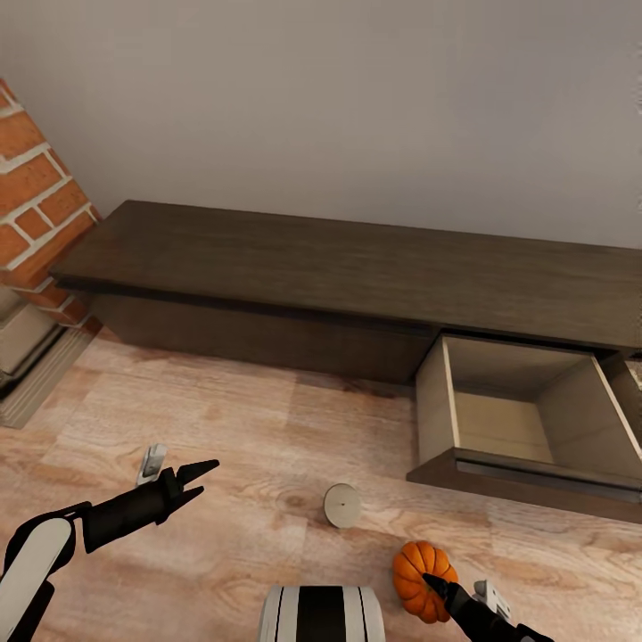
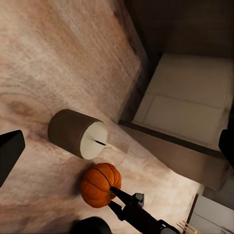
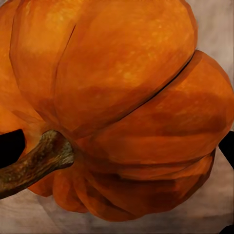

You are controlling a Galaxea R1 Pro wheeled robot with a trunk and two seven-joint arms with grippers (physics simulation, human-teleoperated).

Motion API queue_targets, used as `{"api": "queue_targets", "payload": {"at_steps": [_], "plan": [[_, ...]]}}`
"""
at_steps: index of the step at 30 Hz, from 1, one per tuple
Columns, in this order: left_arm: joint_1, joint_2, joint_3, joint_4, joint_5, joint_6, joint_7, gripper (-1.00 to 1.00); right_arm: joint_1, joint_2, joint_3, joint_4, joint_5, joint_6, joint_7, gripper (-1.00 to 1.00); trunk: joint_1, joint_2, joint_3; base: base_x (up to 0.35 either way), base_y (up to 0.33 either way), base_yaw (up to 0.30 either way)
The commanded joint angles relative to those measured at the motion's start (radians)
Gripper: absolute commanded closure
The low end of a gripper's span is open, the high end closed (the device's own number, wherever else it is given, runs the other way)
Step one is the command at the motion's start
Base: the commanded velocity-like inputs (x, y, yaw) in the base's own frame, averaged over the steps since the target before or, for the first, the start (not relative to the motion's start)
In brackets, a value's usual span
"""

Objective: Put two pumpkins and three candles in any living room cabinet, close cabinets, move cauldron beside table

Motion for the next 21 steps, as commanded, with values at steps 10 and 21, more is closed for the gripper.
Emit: {"api": "queue_targets", "payload": {"at_steps": [10,21], "plan": [[0.000,0.000,0.000,0.000,-0.009,0.004,-0.010,-1.00,0.000,-0.001,0.008,0.000,-0.010,0.007,-0.002,1.00,-0.005,0.002,0.038,0.000,0.000,0.000],[0.000,-0.001,-0.013,0.000,-0.008,0.004,-0.010,-1.00,0.000,-0.001,0.008,-0.002,-0.009,0.005,0.010,1.00,-0.010,0.005,0.081,0.000,0.000,0.000]]}}
